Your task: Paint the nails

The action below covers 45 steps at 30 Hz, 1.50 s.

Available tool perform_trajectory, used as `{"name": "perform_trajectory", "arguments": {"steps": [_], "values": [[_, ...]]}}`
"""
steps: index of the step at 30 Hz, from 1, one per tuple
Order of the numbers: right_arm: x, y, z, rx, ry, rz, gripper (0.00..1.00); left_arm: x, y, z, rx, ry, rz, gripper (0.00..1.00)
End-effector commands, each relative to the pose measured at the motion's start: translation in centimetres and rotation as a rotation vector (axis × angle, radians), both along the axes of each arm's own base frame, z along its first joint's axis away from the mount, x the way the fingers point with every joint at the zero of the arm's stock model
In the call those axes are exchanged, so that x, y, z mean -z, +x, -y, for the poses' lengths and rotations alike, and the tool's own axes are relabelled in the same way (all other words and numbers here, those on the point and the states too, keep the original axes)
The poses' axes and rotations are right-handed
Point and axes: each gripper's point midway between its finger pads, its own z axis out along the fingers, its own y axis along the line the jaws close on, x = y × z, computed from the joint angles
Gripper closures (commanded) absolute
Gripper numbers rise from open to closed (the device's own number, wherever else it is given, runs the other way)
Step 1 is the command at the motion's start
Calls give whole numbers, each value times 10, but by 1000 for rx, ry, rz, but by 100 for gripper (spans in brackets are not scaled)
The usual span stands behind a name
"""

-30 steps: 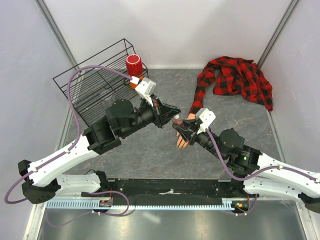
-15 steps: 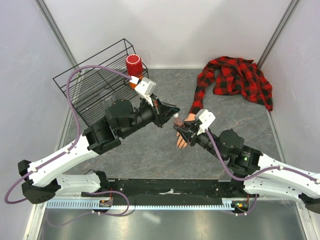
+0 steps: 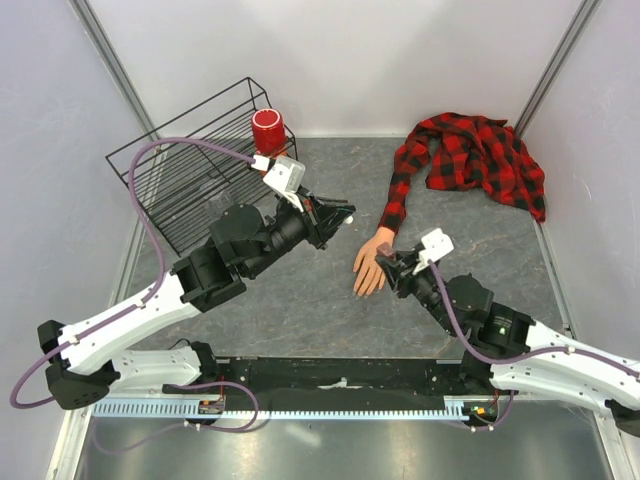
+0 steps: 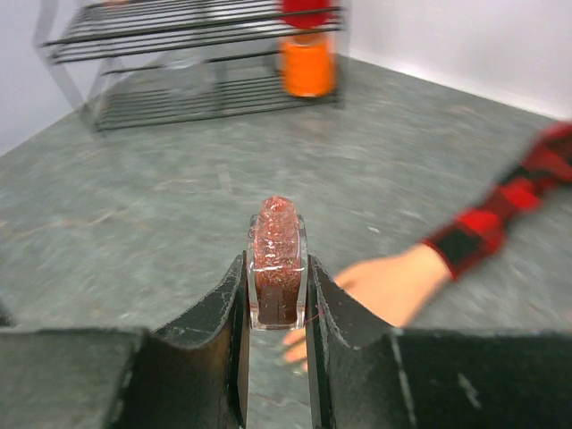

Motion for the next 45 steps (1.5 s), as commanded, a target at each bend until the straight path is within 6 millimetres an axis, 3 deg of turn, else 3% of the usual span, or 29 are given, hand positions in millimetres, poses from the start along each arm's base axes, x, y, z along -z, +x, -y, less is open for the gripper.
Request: {"name": "perform_trajectory", "arguments": {"steps": [1,5,6,8,11,13,14,15,17,18,20,23,26,34,45], "values": [[-4,18,57,292,118,-34,100,5,12,-1,-49,-40,39,98],[-5,26,109,538,138,-25,100,36,19,12,-35,-30,15,98],[-6,27,115,559,140,-20,100,55,21,17,-32,-4,-2,98],[-12,26,125,587,148,-2,100,63,25,21,-26,-25,-8,98],[-16,27,133,614,147,10,100,90,31,32,-18,-6,-25,98],[-17,27,131,600,156,16,100,120,36,38,-20,24,-52,98],[-17,27,130,595,158,16,100,120,37,41,-16,-1,-40,98],[-17,27,130,595,156,18,100,136,37,42,-13,12,-51,98],[-15,27,129,588,155,19,100,147,40,48,-8,-11,-44,98],[-16,27,129,584,161,22,100,164,39,48,-8,6,-58,98],[-16,26,126,566,164,25,100,173,41,51,-7,-23,-39,98],[-16,26,125,558,167,26,100,203,40,49,-15,-8,-59,98],[-15,26,122,546,161,26,100,214,31,54,10,12,-53,98],[-14,26,115,515,153,26,100,247,15,44,3,54,-97,98],[-11,26,110,491,147,26,100,274,20,46,-9,107,-65,98]]}}
